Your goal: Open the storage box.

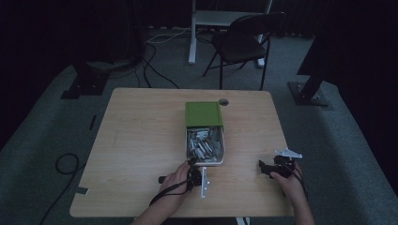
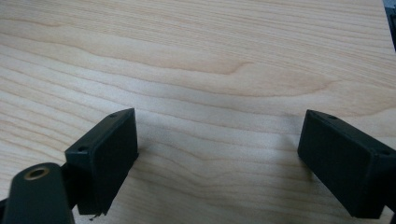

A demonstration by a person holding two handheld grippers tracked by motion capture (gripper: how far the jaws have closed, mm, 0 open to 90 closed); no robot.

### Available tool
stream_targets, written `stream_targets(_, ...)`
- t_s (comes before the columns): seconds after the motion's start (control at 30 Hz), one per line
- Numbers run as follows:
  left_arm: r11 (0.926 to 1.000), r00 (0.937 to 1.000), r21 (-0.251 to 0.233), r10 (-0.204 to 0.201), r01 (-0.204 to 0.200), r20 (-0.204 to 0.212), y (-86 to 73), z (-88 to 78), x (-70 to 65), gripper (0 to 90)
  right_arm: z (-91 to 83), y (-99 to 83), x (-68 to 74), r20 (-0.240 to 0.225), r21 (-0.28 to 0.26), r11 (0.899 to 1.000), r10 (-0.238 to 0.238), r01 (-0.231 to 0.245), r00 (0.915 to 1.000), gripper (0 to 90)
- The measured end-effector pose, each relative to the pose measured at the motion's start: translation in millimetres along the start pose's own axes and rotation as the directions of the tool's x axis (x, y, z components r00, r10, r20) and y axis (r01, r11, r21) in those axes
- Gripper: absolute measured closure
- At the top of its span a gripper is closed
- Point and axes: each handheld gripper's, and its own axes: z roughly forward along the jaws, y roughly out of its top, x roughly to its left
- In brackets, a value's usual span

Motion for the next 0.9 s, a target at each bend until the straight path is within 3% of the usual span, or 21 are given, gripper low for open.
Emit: stream_targets(0.9,0.9996,0.9999,-0.025,-0.013,0.014,0.011,0.1,-14.5,-10.6,67.7,0.0,-0.1,0.2,0.001,-0.001,1.000,0.001,-0.001,1.0000,11.8)
